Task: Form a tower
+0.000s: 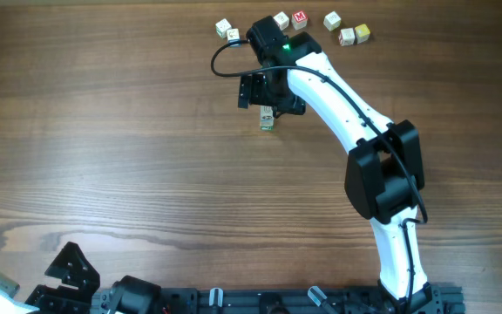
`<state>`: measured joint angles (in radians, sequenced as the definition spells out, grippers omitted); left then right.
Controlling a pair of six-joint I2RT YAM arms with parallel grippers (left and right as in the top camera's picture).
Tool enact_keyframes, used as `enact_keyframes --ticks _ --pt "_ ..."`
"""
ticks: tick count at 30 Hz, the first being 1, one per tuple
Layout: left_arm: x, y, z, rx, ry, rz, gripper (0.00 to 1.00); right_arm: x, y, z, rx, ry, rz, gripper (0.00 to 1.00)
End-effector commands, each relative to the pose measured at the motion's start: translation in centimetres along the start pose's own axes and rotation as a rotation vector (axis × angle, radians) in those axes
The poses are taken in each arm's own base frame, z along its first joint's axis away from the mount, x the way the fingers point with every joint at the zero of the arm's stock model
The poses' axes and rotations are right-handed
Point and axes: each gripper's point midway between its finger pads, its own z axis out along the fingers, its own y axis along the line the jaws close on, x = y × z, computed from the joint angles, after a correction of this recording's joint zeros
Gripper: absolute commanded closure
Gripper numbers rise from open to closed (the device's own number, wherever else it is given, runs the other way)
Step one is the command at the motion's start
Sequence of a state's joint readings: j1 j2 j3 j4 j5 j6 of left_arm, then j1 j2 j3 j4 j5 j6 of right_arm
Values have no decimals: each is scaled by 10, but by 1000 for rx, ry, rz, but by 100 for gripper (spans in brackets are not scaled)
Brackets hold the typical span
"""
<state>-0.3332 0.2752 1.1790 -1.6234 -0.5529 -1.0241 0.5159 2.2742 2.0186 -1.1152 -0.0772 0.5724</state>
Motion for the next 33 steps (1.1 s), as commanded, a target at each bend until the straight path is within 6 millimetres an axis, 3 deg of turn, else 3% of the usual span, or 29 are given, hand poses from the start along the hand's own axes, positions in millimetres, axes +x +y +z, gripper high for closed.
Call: enact_keyframes --ticks 1,16,33 --pt "-2 2 0 -7 -17 -14 0 -2 -5 6 32 -5 11 1" --pt "-2 2 0 -7 -17 -14 0 7 -15 49 75 66 17 1" --pt "-2 2 0 -7 -17 -14 0 7 -13 49 60 73 17 20"
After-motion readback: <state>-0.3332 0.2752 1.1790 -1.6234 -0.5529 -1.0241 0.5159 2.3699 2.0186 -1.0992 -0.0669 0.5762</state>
